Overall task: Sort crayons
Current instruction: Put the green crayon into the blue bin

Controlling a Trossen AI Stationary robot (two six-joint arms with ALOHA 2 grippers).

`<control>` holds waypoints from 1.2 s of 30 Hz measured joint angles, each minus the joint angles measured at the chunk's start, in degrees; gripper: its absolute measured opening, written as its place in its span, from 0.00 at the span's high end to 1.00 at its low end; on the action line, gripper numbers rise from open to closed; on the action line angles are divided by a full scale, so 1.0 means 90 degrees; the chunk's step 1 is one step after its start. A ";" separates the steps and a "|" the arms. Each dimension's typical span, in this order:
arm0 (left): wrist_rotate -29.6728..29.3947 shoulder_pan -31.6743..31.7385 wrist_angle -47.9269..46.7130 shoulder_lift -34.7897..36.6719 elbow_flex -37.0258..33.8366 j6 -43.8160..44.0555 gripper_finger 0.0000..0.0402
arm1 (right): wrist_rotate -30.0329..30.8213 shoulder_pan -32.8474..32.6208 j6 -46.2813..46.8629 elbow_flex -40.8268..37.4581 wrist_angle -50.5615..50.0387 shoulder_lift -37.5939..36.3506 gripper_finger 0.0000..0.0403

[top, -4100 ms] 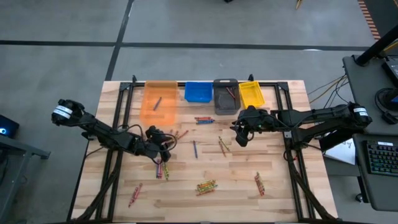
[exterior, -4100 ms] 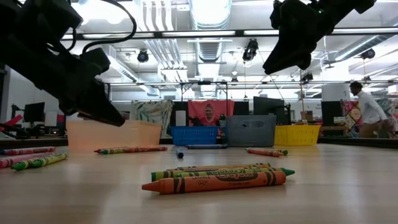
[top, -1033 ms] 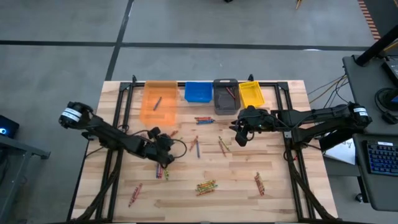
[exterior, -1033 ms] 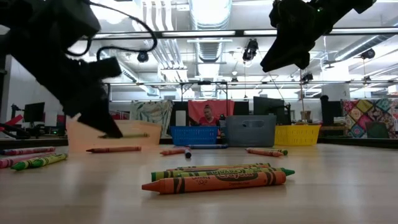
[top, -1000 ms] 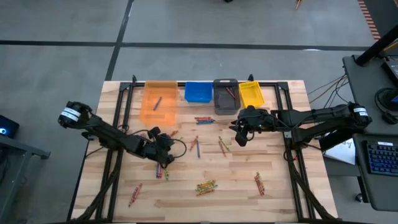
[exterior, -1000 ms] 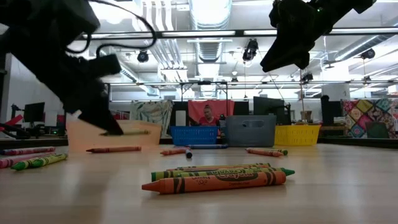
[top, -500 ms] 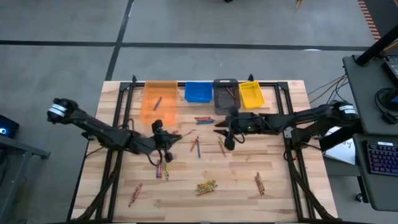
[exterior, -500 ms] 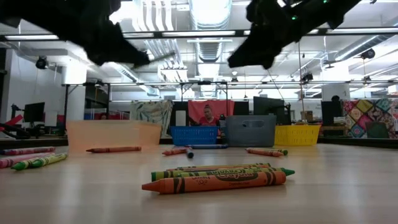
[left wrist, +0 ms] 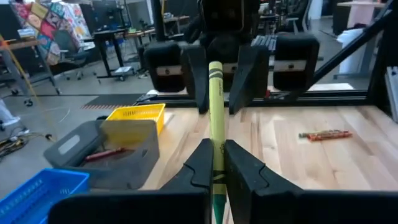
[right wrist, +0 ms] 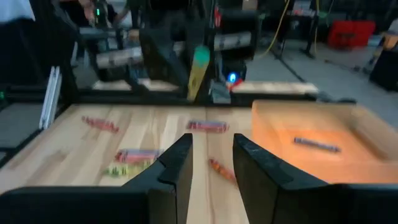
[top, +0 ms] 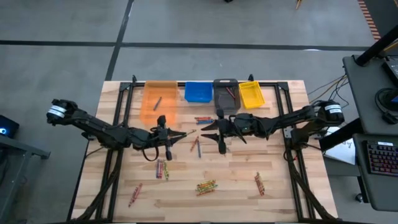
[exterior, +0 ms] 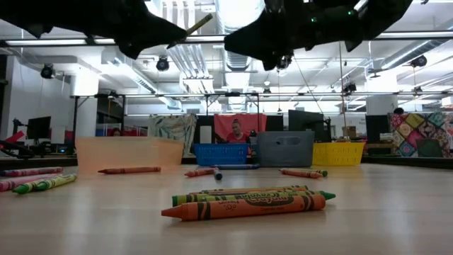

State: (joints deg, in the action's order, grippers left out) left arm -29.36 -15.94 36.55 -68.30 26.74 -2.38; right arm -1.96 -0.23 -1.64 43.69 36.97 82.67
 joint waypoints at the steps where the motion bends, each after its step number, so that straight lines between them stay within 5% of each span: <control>1: 0.0005 0.0002 0.0150 -0.0084 0.0005 0.0004 1.00 | 0.0000 0.0000 -0.0012 0.0005 0.0036 -0.0011 0.74; 25: -0.0081 0.0288 0.2463 -0.1809 0.0188 -0.0027 1.00 | -0.0014 0.0000 0.0182 0.0006 0.0644 -0.0053 0.74; 36: -0.0076 0.0287 0.2556 -0.2156 0.0527 -0.0107 1.00 | -0.0002 0.0015 0.0193 0.0006 0.0713 -0.0053 0.75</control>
State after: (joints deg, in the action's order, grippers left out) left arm -30.04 -13.37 59.55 -87.70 31.48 -3.35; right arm -1.98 -0.10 0.10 43.75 43.39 82.19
